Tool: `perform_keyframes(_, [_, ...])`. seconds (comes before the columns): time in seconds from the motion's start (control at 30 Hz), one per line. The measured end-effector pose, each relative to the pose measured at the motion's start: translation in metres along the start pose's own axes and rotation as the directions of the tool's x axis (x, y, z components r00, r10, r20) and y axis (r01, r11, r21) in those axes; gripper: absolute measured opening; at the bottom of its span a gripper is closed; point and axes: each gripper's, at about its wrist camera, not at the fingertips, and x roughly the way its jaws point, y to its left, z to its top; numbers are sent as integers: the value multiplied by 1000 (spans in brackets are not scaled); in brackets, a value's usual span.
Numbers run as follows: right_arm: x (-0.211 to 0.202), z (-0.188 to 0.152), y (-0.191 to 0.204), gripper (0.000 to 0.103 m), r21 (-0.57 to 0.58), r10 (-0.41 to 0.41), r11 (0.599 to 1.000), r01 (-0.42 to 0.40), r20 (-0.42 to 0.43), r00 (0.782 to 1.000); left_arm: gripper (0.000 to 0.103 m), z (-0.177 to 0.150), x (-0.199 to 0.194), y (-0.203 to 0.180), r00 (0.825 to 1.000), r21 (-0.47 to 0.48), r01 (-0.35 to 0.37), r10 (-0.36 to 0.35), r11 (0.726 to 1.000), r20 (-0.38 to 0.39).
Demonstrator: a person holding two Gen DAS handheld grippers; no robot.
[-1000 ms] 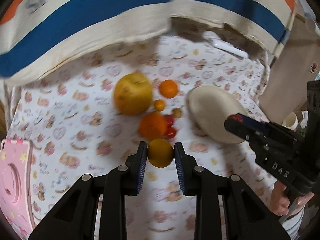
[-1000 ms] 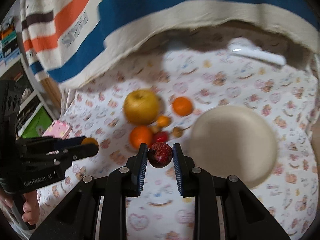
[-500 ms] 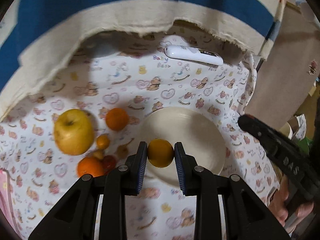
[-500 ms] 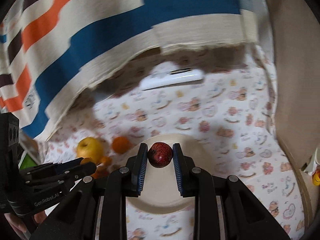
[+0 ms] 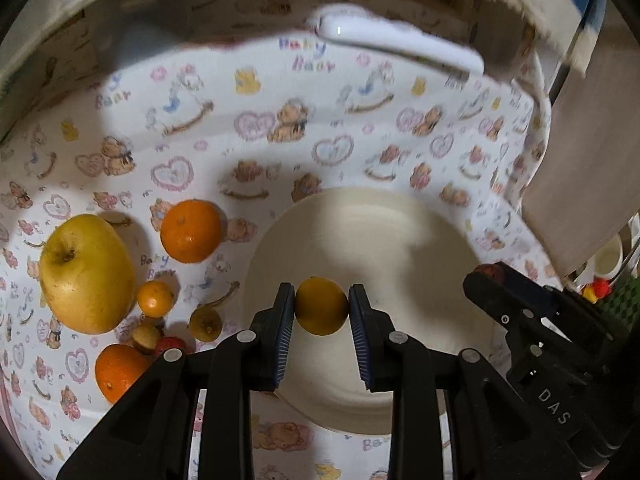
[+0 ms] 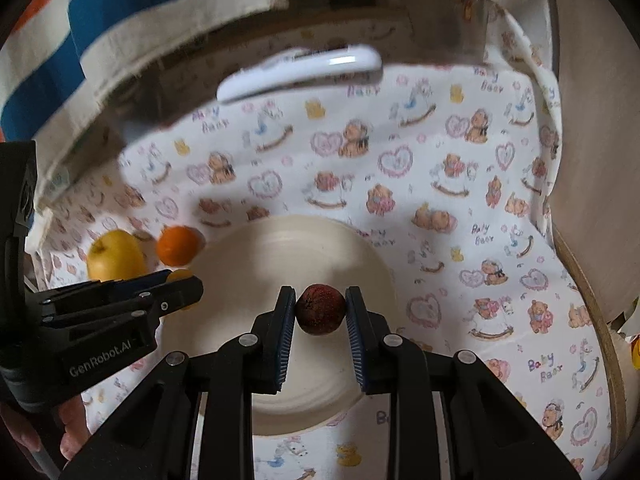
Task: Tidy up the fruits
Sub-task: 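Lower the citrus onto the plate and open the left tool while the right tool releases the plum there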
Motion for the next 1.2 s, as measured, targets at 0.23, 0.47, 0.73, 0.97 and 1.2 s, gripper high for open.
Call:
perform_keyframes(0.23, [13,-7,3,27,-29,-42,999,41,-28,999,27,-2,16,3,999,13,-33,33,999,-43])
perform_keyframes(0.47, [24,-11,-1,27,-22,-63,998,62,-57,996,27,-2,23,10,997,1,-44,44,999,-61])
perform_keyframes(0.73, [26,-9,-2,27,-19,-62,998,61,-66,996,27,-3,28,10,996,5,-51,51,999,-80])
perform_keyframes(0.97, [29,-10,-3,27,-15,-64,998,63,-81,995,27,-4,32,12,994,-9,-45,44,999,-95])
perform_keyframes(1.2, [29,-10,-6,27,-5,-65,998,65,-85,994,40,-4,29,12,995,-5,-37,36,999,-93])
